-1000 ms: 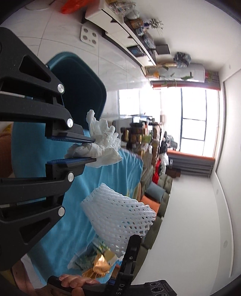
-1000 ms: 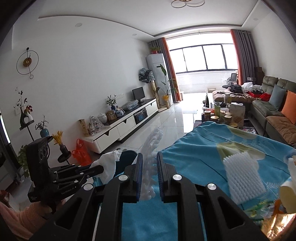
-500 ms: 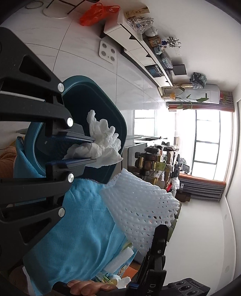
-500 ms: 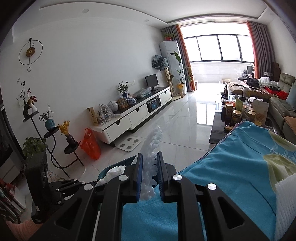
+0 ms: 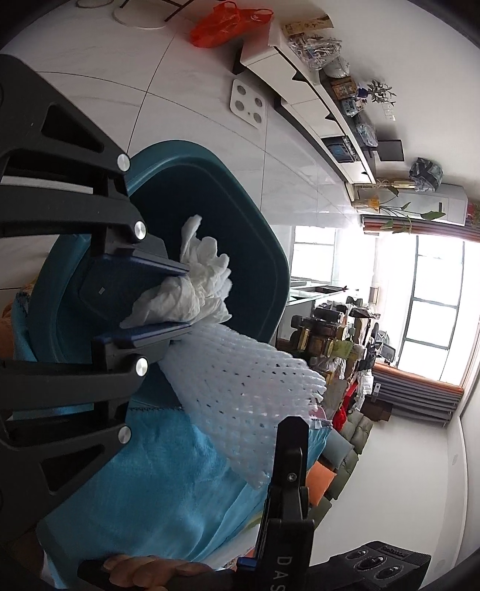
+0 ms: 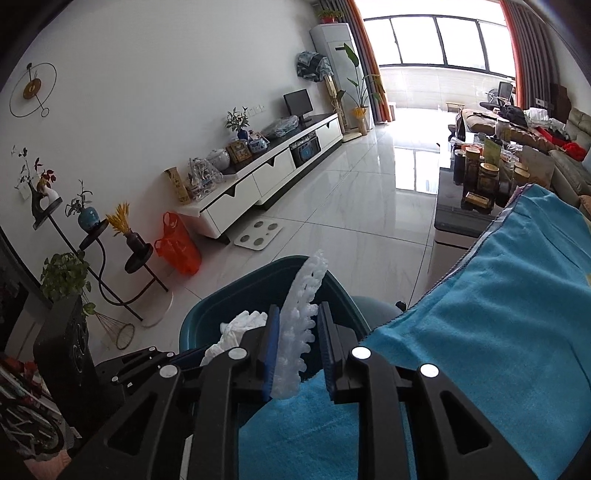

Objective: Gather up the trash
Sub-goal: 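Carry tissue and foam net to the teal bin and release both, then grasp the green wrapper with the left tool while the right tool grasps gold foil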

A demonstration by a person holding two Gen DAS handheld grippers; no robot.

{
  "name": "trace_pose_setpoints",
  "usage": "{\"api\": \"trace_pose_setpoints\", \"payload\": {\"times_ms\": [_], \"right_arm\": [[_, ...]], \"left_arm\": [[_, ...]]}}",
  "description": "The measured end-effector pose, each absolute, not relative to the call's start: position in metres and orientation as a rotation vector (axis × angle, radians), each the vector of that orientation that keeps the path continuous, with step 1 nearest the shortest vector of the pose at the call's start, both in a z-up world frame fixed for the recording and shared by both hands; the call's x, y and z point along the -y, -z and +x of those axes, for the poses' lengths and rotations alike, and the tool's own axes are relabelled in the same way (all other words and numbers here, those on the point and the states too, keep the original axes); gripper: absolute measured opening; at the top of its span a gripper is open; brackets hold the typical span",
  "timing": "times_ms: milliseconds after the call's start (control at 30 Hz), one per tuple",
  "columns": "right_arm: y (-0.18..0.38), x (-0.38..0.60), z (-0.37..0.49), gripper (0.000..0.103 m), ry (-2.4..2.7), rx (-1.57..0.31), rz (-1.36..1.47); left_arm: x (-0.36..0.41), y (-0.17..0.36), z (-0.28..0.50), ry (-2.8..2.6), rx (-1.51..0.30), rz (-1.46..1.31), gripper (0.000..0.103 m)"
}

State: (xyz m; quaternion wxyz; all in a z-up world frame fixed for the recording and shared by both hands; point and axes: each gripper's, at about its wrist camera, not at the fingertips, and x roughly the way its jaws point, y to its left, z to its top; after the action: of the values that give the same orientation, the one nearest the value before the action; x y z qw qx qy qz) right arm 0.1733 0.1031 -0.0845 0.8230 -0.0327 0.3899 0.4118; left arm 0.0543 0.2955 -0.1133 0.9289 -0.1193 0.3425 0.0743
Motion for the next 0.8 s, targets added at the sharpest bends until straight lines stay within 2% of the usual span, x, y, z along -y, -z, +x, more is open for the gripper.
{"api": "trace_pose_setpoints", "payload": {"times_ms": [33, 133, 233, 400, 533, 633, 800], "right_arm": [[0.085, -0.104, 0.173, 0.030, -0.875, -0.834, -0.073], [0.085, -0.101, 0.171, 0.034, -0.875, -0.834, -0.068], [0.083, -0.094, 0.170, 0.035, -0.873, -0.830, -0.053], [0.068, -0.066, 0.161, 0.036, -0.884, -0.786, -0.027], [0.046, -0.034, 0.141, 0.046, -0.878, -0.693, -0.028], [0.031, -0.004, 0.127, 0.047, -0.853, -0.628, -0.033], [0.012, 0.048, 0.105, 0.047, -0.771, -0.546, -0.032]], "left_arm": [[-0.297, 0.115, 0.057, -0.153, -0.704, -0.251, 0.034], [-0.302, 0.118, 0.057, -0.163, -0.709, -0.255, 0.036], [-0.303, 0.115, 0.054, -0.177, -0.695, -0.244, 0.037], [-0.283, 0.088, 0.038, -0.153, -0.607, -0.204, 0.046], [-0.255, 0.056, 0.022, -0.082, -0.517, -0.164, 0.055], [-0.225, 0.036, 0.012, -0.004, -0.472, -0.142, 0.061], [-0.162, 0.020, 0.007, 0.160, -0.445, -0.101, 0.062]]}}
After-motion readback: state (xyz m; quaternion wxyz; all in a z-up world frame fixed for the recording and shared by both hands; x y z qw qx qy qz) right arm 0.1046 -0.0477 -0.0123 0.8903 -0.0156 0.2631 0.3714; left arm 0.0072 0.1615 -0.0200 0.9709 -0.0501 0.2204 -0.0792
